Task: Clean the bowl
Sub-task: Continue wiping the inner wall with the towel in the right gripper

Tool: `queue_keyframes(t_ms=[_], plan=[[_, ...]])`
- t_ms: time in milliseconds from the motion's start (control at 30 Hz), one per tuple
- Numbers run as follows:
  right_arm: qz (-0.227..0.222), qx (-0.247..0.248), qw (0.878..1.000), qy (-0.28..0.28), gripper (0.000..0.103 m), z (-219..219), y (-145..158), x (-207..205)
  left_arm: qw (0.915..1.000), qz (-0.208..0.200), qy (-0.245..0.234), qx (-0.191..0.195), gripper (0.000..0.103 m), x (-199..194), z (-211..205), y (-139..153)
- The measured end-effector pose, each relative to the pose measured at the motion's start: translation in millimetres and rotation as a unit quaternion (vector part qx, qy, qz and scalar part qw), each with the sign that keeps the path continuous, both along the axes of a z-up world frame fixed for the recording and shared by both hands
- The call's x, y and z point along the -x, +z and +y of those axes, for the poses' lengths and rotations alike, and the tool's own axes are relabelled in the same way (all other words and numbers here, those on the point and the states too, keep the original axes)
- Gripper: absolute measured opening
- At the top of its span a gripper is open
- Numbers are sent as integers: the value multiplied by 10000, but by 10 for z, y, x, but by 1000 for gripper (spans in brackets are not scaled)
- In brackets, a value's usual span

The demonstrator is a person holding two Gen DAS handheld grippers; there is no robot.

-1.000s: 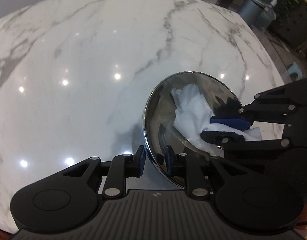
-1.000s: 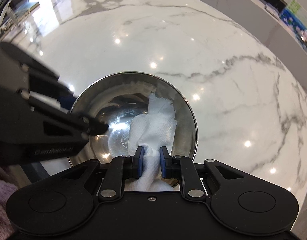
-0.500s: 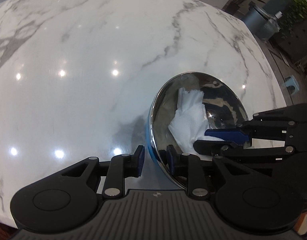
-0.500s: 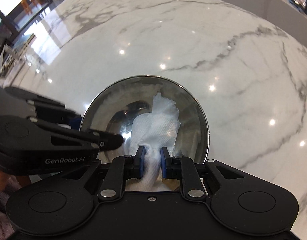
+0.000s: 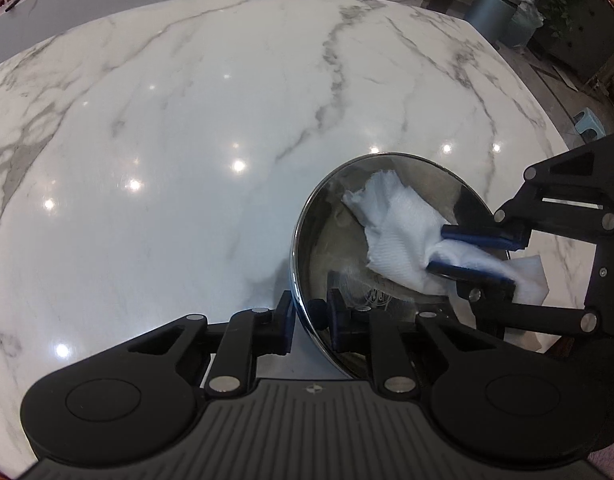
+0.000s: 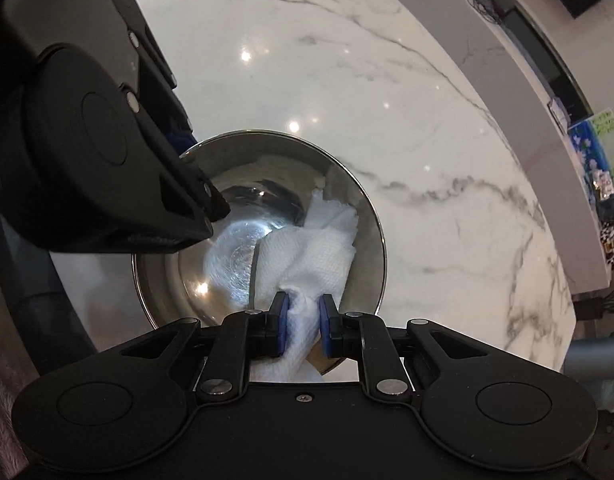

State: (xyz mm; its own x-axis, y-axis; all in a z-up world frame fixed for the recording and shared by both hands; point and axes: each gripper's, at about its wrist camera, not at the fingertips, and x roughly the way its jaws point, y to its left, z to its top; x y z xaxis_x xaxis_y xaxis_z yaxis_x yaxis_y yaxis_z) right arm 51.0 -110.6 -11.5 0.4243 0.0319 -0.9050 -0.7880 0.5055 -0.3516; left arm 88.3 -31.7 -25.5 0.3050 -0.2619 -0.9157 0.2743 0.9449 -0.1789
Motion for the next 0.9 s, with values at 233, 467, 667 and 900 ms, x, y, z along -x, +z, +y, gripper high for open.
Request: queue_keyframes(t_ms=[233, 467, 667, 900], plan=[[457, -596, 9947, -709, 15, -127, -5, -182, 9949, 445, 631, 654, 29, 10, 168, -24], [773, -1149, 9813, -1334, 15, -219, -9, -294, 9910, 635, 825, 841, 37, 105, 199, -25], [828, -1388, 9748, -1539, 15, -228, -24, -296, 9914, 652, 789, 817, 30, 114, 185, -44], [1375, -1698, 9610, -1696, 16, -315, -10, -366, 9979, 296, 405, 400, 12, 25, 92, -2]])
